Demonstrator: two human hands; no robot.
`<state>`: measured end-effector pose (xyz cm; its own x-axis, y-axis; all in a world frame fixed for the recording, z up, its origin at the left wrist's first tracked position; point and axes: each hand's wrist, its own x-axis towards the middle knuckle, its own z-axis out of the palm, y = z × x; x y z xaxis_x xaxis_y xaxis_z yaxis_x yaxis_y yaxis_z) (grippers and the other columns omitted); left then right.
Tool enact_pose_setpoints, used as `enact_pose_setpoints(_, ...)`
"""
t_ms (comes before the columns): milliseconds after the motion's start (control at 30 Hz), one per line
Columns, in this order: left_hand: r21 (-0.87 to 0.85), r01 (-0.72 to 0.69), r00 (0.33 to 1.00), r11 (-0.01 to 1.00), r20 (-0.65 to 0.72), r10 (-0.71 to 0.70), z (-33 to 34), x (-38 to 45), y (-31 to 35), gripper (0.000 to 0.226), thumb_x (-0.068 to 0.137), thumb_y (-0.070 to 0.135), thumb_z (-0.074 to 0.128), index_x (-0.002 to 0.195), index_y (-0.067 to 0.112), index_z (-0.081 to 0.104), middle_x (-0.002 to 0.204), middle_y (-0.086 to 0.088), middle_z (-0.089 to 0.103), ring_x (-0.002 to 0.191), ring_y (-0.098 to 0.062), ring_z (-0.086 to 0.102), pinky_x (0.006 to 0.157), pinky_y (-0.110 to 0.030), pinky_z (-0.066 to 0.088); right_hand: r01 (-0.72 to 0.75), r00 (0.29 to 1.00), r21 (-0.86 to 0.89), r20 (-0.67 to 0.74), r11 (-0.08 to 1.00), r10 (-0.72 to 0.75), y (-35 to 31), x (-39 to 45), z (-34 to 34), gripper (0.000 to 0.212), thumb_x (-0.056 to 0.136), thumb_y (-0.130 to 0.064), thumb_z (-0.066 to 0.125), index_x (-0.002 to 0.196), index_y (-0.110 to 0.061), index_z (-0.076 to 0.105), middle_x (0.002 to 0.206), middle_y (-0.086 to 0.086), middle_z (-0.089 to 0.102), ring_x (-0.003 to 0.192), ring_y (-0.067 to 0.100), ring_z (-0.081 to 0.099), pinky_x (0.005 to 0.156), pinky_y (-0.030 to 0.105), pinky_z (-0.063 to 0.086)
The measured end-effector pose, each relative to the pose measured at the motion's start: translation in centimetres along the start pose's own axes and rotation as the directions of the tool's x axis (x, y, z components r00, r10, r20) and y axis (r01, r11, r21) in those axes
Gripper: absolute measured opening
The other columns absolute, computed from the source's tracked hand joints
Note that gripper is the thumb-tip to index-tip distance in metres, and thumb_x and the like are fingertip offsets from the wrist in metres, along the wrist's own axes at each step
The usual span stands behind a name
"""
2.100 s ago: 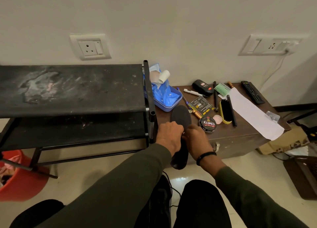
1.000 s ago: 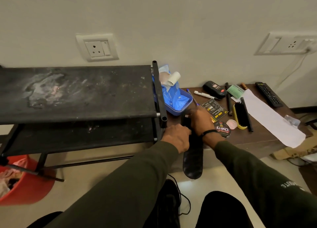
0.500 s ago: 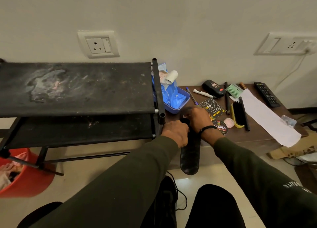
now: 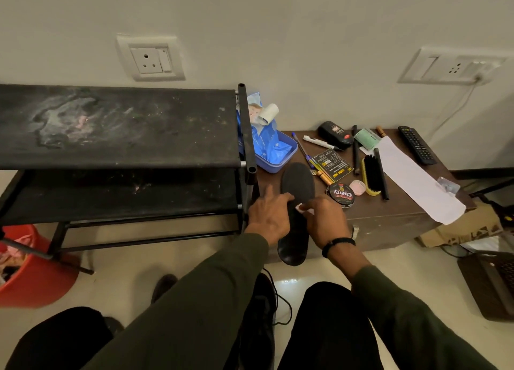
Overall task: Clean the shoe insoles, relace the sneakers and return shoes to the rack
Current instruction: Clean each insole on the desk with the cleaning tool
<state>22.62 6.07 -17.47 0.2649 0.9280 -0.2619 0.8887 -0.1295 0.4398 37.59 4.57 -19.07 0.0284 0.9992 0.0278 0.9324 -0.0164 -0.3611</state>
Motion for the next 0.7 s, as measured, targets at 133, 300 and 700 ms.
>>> enact_pose_setpoints(133, -0.317, -0.015, 0.985, 0.948, -0.167, -0.040, 1.1, 0.0, -0.4, 0.052, 0.098, 0.007, 0.052, 0.146, 0.026, 0.050, 0.132, -0.007, 0.061, 0.119, -0.028, 0.059, 0.101, -0.043, 0.051, -0.097, 0.986, 0.100, -0.127, 0.990, 0.109, -0.1, -1.5, 1.5, 0.023, 0.091, -0.005, 0.068, 0.111, -0.013, 0.077, 0.115, 0.010, 0.069, 0.103, 0.026, 0.064, 0.086, 0.024, 0.043)
enact_pose_setpoints(300, -0.701, 0.239, 0.941, 0.672, -0.003, -0.337, 0.5, 1.3, -0.1, 0.038, 0.099, 0.017, 0.057, 0.136, 0.023, 0.061, 0.130, 0.000, 0.067, 0.122, -0.019, 0.059, 0.102, -0.027, 0.047, -0.314, 0.933, 0.550, 0.025, 0.774, 0.360, 0.0, -0.4, 0.6, 0.014, 0.088, -0.022, 0.076, 0.102, -0.020, 0.079, 0.103, 0.000, 0.076, 0.099, 0.020, 0.069, 0.092, 0.040, 0.057)
enact_pose_setpoints(700, -0.918, 0.075, 0.947, 0.388, -0.056, -0.315, 0.2, 5.7, 1.1, 0.038, 0.094, 0.001, 0.065, 0.130, 0.013, 0.066, 0.125, -0.007, 0.070, 0.113, -0.013, 0.066, 0.102, -0.029, 0.052, -0.139, 0.946, 0.411, -0.215, 0.901, 0.244, 0.5, 3.9, -1.2, 0.020, 0.093, -0.013, 0.067, 0.108, -0.017, 0.079, 0.108, -0.001, 0.075, 0.100, 0.015, 0.066, 0.091, 0.026, 0.049)
